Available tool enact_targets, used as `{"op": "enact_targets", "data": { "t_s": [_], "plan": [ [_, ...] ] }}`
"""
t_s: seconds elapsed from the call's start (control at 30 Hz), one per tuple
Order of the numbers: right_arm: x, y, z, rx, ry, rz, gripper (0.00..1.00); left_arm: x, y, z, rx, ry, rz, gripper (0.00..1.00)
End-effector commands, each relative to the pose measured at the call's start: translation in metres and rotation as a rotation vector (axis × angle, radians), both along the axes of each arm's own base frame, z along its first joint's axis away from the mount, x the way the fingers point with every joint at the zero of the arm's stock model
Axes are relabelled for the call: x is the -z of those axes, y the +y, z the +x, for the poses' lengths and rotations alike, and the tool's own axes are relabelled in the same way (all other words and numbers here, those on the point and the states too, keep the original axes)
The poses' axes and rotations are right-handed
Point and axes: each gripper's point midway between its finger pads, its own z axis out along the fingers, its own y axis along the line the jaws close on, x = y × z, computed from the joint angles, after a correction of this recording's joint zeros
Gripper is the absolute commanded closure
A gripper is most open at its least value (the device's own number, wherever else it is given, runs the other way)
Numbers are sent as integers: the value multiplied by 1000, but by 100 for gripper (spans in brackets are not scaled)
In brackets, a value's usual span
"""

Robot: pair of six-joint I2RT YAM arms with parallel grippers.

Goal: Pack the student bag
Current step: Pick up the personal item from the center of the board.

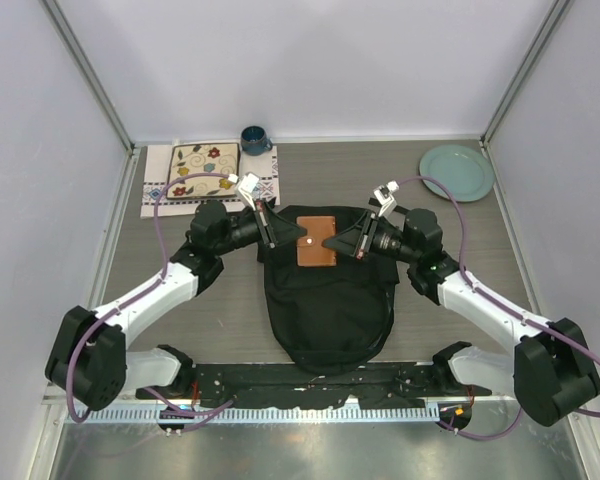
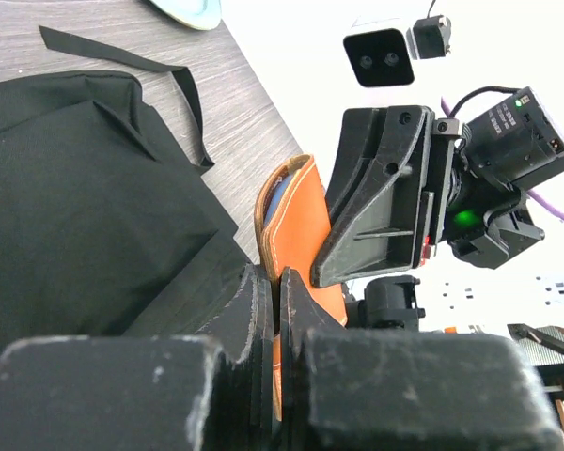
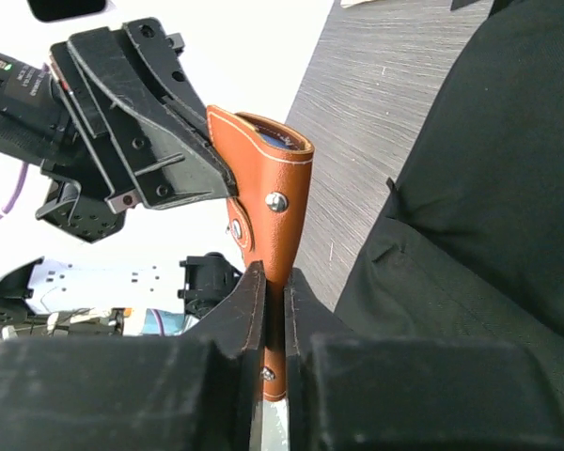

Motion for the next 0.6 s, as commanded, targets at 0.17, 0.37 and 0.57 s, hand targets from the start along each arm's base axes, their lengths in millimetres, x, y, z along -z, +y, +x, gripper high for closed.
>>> {"op": "enact_targets", "data": {
  "t_s": [0.17,0.37,0.57],
  "plan": [
    [-31,-7,-4,39,-105,61,99,-1,-7,6,24,8,-3,41],
    [-6,-45,10,264,-81,-167,99,15,16,16,-124,7,124,9],
    [-14,-95,10,514,-91,-280,99,28,44,42,-258,27,397,4]
  ]
}}
